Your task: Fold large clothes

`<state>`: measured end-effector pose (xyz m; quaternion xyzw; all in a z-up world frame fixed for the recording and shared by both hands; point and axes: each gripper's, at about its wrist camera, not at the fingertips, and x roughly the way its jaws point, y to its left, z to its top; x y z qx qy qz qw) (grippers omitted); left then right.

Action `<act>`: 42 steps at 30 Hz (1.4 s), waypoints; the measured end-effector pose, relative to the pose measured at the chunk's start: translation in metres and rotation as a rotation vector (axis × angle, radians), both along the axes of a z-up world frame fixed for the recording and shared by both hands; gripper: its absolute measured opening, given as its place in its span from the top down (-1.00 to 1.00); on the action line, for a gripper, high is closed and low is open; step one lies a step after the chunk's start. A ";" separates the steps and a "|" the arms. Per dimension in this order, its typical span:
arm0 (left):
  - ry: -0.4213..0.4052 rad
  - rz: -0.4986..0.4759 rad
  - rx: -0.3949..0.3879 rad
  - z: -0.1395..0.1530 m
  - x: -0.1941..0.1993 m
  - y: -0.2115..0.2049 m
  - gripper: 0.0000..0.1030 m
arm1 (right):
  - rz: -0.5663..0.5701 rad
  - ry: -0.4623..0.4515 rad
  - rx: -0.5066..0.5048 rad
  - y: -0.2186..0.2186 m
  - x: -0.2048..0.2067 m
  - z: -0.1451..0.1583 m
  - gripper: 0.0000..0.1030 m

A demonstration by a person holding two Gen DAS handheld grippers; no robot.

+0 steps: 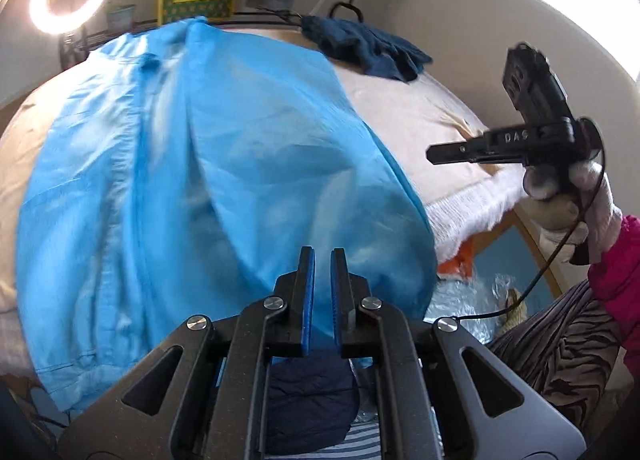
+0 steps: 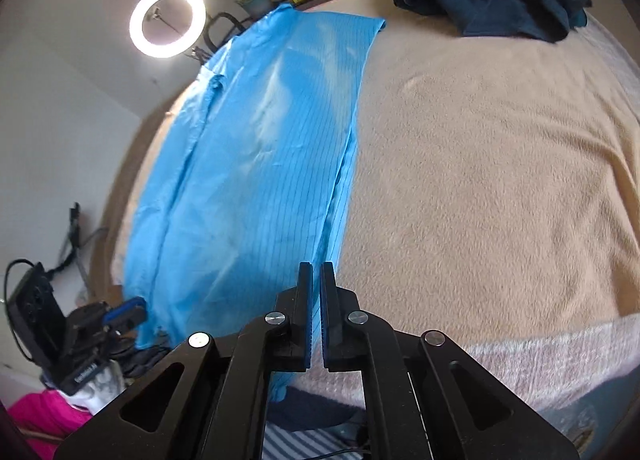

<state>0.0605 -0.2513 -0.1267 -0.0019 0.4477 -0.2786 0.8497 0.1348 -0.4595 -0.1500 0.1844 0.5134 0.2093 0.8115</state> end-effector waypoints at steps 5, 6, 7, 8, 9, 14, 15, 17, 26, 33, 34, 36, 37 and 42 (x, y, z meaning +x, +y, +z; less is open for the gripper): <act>0.057 -0.091 -0.031 -0.017 0.011 -0.045 0.89 | -0.009 0.023 0.027 0.002 0.000 -0.005 0.39; 0.061 -0.104 -0.013 -0.021 0.010 -0.053 0.89 | -0.020 0.016 0.024 0.001 -0.001 -0.002 0.39; 0.075 -0.120 0.003 -0.029 0.013 -0.064 0.89 | -0.042 0.004 0.030 -0.004 -0.002 0.002 0.39; 0.093 -0.122 0.005 -0.037 0.016 -0.072 0.89 | -0.062 -0.008 0.045 -0.011 -0.004 0.007 0.39; 0.105 -0.122 0.001 -0.041 0.017 -0.075 0.89 | -0.081 -0.022 0.069 -0.017 -0.005 0.012 0.39; 0.157 -0.117 -0.092 -0.049 0.023 -0.094 0.89 | -0.141 -0.083 0.125 -0.042 -0.012 0.026 0.39; 0.148 -0.134 -0.085 -0.047 0.019 -0.099 0.89 | -0.145 -0.085 0.131 -0.042 -0.011 0.027 0.39; 0.106 -0.130 -0.037 -0.043 0.012 -0.105 0.69 | -0.145 -0.085 0.134 -0.044 -0.011 0.026 0.39; -0.041 -0.109 0.144 -0.047 -0.009 -0.134 -0.07 | -0.179 -0.119 0.153 -0.057 -0.004 0.027 0.02; -0.034 -0.088 0.069 -0.044 0.006 -0.118 0.86 | -0.197 -0.087 0.161 -0.056 0.019 0.019 0.02; 0.009 -0.067 0.008 -0.040 0.010 -0.108 0.87 | -0.195 -0.086 0.159 -0.054 0.024 0.019 0.02; 0.067 -0.030 -0.108 -0.031 0.014 -0.090 0.88 | -0.200 -0.086 0.158 -0.052 0.038 0.019 0.02; 0.086 -0.013 -0.157 -0.026 0.015 -0.082 0.88 | -0.204 -0.084 0.167 -0.052 0.045 0.019 0.02; 0.116 0.045 -0.297 -0.009 0.018 -0.056 0.88 | -0.268 -0.053 0.234 -0.052 0.095 0.010 -0.07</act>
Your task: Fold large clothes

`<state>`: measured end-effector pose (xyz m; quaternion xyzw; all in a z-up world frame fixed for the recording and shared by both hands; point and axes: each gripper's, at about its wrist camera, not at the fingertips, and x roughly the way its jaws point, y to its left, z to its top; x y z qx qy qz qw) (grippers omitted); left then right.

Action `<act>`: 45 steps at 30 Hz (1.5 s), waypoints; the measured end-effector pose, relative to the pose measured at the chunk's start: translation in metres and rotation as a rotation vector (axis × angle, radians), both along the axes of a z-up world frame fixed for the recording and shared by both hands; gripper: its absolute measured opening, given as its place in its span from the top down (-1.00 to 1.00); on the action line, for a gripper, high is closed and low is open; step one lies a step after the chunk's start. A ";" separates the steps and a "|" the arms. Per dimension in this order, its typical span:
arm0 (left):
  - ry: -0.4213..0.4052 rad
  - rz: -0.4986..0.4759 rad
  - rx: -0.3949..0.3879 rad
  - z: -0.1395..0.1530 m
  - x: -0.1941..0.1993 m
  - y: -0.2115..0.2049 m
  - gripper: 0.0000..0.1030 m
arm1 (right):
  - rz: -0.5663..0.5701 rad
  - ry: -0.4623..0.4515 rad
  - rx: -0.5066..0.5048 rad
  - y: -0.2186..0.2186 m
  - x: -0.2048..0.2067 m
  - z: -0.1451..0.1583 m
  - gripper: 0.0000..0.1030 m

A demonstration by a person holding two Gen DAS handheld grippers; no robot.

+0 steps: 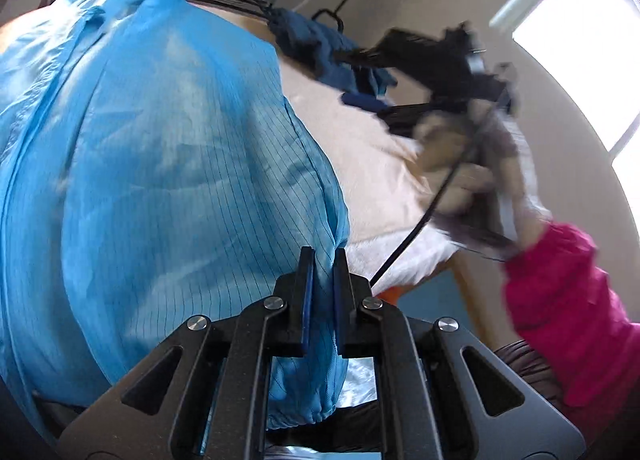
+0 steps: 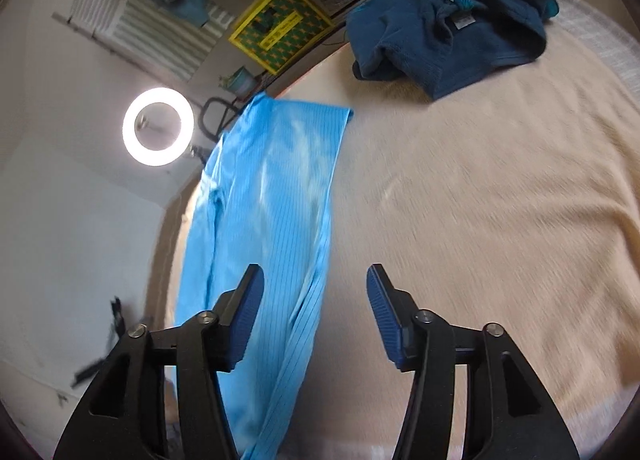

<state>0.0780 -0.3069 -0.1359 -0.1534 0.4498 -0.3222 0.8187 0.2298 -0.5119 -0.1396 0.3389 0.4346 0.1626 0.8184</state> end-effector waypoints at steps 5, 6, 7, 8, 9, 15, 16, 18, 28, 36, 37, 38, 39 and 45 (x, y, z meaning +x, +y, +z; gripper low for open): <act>0.015 0.015 -0.026 -0.001 -0.002 0.010 0.88 | -0.079 0.081 0.079 0.008 0.059 -0.029 -0.08; 0.020 0.015 -0.031 -0.003 -0.002 0.010 0.88 | -0.089 0.094 0.085 0.010 0.068 -0.033 -0.08; 0.023 0.015 -0.032 -0.004 -0.002 0.011 0.88 | -0.091 0.104 0.092 0.016 0.078 -0.038 -0.08; 0.027 0.018 -0.036 -0.005 -0.001 0.012 0.88 | -0.086 0.110 0.084 0.022 0.085 -0.041 -0.09; 0.029 0.020 -0.040 -0.006 0.000 0.012 0.88 | -0.080 0.111 0.069 0.027 0.091 -0.042 -0.09; 0.049 0.048 -0.081 -0.010 0.001 0.032 0.88 | -0.015 0.134 -0.107 0.069 0.111 -0.037 0.94; 0.053 0.049 -0.096 -0.010 0.001 0.037 0.88 | -0.011 0.132 -0.147 0.074 0.112 -0.032 0.96; 0.053 0.051 -0.120 -0.009 -0.002 0.047 0.88 | 0.003 0.113 -0.216 0.086 0.110 -0.019 0.97; 0.132 0.153 -0.253 -0.018 -0.013 0.116 0.88 | 0.088 -0.100 -0.529 0.179 0.103 0.066 0.99; 0.166 0.236 -0.220 -0.032 -0.021 0.156 0.88 | 0.242 -0.142 -0.645 0.279 0.114 0.052 0.99; 0.172 0.245 -0.213 -0.036 -0.022 0.160 0.88 | 0.267 -0.143 -0.656 0.292 0.115 0.046 0.99; 0.174 0.253 -0.207 -0.038 -0.023 0.163 0.88 | 0.289 -0.141 -0.661 0.304 0.116 0.041 0.99; 0.179 0.261 -0.200 -0.040 -0.023 0.167 0.88 | 0.305 -0.140 -0.666 0.312 0.116 0.037 0.99; 0.210 0.297 -0.192 -0.053 -0.021 0.182 0.88 | 0.367 -0.113 -0.645 0.344 0.125 0.014 0.98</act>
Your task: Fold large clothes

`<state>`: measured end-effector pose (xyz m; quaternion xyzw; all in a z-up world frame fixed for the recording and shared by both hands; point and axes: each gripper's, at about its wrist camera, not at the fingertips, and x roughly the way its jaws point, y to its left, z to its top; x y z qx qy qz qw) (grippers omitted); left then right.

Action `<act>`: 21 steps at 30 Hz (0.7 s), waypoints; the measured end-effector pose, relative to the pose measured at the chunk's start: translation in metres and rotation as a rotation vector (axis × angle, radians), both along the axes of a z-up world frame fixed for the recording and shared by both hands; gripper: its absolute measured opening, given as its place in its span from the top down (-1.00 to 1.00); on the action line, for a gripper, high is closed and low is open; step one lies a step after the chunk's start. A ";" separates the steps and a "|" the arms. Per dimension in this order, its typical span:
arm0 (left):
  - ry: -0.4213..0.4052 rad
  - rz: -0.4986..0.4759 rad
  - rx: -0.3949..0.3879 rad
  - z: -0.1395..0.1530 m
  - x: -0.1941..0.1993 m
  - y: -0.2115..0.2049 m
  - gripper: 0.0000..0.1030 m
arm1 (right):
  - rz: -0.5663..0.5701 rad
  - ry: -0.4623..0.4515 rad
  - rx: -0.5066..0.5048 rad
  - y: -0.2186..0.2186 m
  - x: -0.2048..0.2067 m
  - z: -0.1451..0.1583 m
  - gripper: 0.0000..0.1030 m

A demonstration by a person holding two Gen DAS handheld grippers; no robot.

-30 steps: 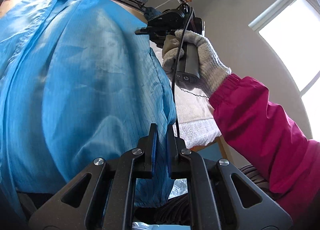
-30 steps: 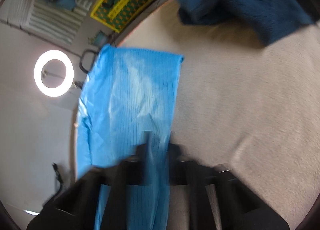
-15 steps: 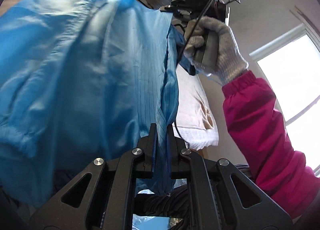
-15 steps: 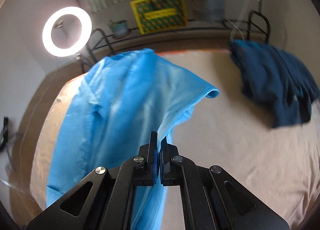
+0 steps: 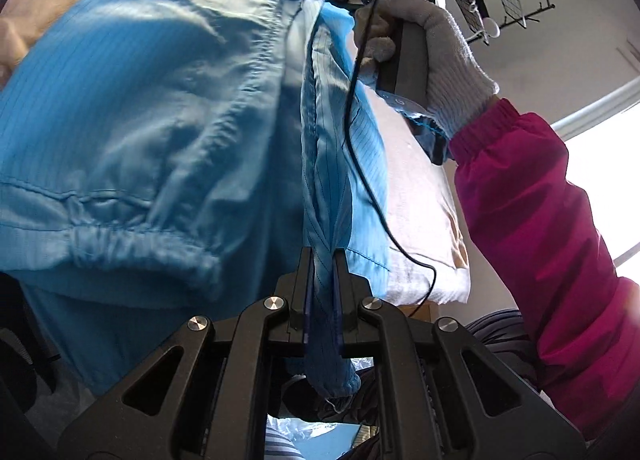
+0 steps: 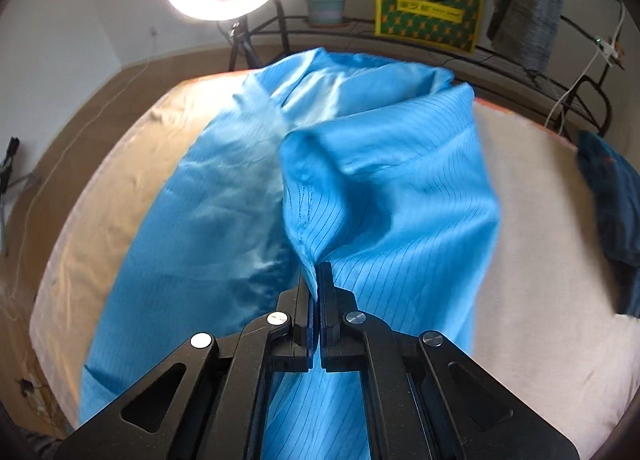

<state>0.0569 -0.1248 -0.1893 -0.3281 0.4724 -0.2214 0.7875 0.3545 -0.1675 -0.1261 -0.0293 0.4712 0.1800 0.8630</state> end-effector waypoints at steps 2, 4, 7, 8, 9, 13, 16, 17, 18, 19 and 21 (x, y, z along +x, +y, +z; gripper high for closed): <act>0.009 0.008 0.001 -0.004 0.003 0.004 0.88 | 0.044 0.069 0.109 0.002 0.007 -0.007 0.94; 0.013 0.011 -0.005 -0.006 0.003 0.007 0.88 | 0.047 0.143 0.215 -0.002 0.011 -0.010 0.74; 0.008 0.012 -0.010 -0.001 -0.004 0.008 0.89 | 0.014 0.121 0.284 -0.020 0.005 0.006 0.59; 0.006 0.012 -0.012 0.000 -0.004 0.009 0.89 | 0.000 0.101 0.288 -0.030 0.001 0.015 0.59; 0.004 0.012 -0.014 -0.002 -0.004 0.011 0.89 | -0.009 0.089 0.301 -0.040 -0.005 0.022 0.59; -0.008 0.010 -0.032 0.005 -0.008 0.015 0.89 | -0.036 0.069 0.333 -0.082 -0.035 0.045 0.58; -0.021 0.007 -0.045 0.014 -0.010 0.017 0.89 | -0.037 0.059 0.296 -0.109 -0.070 0.055 0.58; -0.030 0.006 -0.044 0.018 -0.011 0.019 0.89 | -0.031 0.059 0.274 -0.117 -0.086 0.055 0.58; -0.039 0.005 -0.039 0.021 -0.012 0.021 0.90 | -0.020 0.058 0.258 -0.120 -0.098 0.053 0.58; -0.047 0.005 -0.029 0.025 -0.014 0.022 0.92 | -0.005 0.063 0.244 -0.123 -0.113 0.050 0.58; -0.054 0.011 -0.005 0.028 -0.016 0.027 0.92 | 0.021 0.084 0.209 -0.128 -0.143 0.039 0.58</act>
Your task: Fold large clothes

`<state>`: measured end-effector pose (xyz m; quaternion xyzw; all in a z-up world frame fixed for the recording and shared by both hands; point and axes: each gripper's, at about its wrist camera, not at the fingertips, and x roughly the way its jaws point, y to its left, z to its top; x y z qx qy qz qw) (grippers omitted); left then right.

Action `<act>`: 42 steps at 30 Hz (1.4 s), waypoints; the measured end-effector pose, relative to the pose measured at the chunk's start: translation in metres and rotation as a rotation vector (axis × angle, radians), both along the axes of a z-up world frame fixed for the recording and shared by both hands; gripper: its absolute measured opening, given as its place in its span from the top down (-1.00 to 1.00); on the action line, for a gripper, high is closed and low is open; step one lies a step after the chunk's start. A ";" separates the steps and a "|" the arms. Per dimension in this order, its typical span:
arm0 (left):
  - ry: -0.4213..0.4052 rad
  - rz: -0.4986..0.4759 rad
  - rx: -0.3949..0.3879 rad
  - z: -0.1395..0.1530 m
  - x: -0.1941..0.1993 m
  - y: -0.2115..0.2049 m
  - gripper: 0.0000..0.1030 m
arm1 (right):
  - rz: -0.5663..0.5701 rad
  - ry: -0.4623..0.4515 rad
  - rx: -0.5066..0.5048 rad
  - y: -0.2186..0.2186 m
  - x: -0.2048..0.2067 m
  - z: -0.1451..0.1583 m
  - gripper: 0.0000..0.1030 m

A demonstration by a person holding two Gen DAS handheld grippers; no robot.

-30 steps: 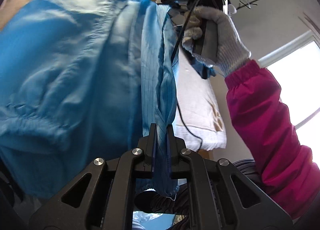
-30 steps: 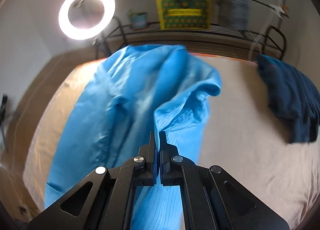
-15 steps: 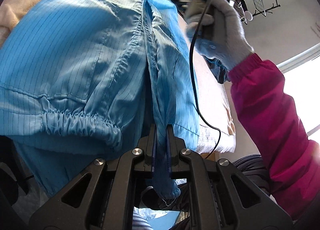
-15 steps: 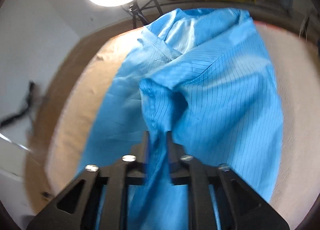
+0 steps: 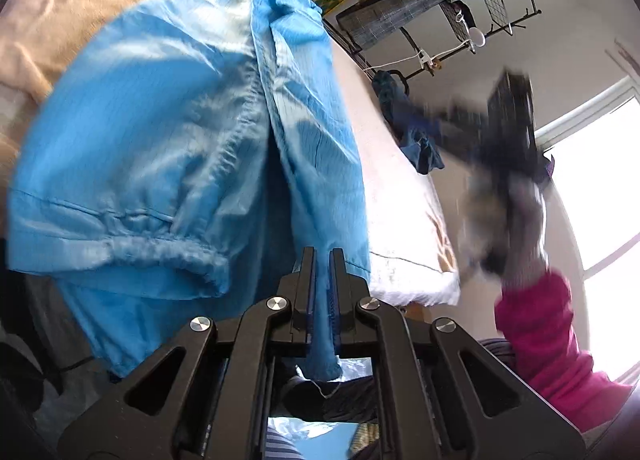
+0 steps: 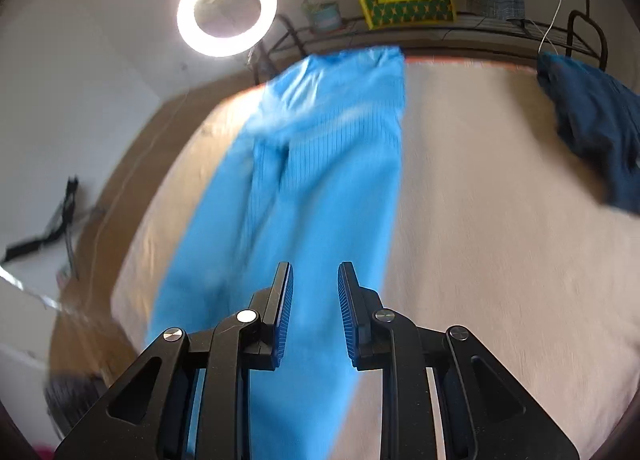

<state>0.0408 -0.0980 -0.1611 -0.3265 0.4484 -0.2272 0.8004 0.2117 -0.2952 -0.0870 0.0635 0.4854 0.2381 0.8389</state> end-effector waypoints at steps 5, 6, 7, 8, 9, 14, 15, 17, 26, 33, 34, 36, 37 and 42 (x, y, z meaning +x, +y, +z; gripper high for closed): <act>0.042 0.031 0.020 -0.012 0.003 0.013 0.92 | 0.094 0.080 -0.112 0.019 -0.063 -0.049 0.58; 0.039 0.030 0.025 -0.011 0.004 0.012 0.92 | 0.106 0.084 -0.122 0.023 -0.068 -0.052 0.58; 0.031 0.025 0.029 -0.008 0.003 0.012 0.92 | 0.120 0.091 -0.130 0.027 -0.076 -0.056 0.59; 0.020 0.012 0.046 -0.003 0.004 0.010 0.92 | 0.128 0.096 -0.125 0.029 -0.083 -0.057 0.59; 0.014 0.001 0.063 0.001 0.003 0.008 0.92 | 0.134 0.099 -0.113 0.030 -0.087 -0.057 0.58; -0.022 -0.016 0.142 0.022 0.014 0.013 0.84 | 0.151 0.052 -0.066 0.043 -0.107 -0.046 0.58; -0.028 -0.015 0.155 0.025 0.016 0.016 0.84 | 0.151 0.027 -0.087 0.052 -0.109 -0.046 0.58; -0.050 -0.011 0.202 0.035 0.022 0.024 0.83 | 0.162 0.011 -0.111 0.065 -0.110 -0.053 0.58; -0.086 -0.018 0.345 0.057 0.043 0.074 0.24 | 0.278 0.016 -0.082 0.114 -0.126 -0.068 0.52; 0.026 0.010 0.325 0.023 0.047 0.110 0.14 | 0.210 -0.062 -0.052 0.053 -0.146 -0.037 0.36; 0.046 0.017 0.308 0.016 0.047 0.113 0.14 | 0.181 -0.055 -0.061 0.041 -0.146 -0.039 0.35; 0.101 0.038 0.266 0.000 0.049 0.121 0.14 | 0.134 -0.024 -0.078 0.022 -0.142 -0.049 0.32; 0.123 0.047 0.259 -0.005 0.050 0.124 0.14 | 0.112 -0.007 -0.074 0.016 -0.141 -0.053 0.25; 0.173 0.035 0.225 -0.022 0.048 0.123 0.14 | 0.071 0.115 0.067 -0.006 -0.133 -0.074 0.20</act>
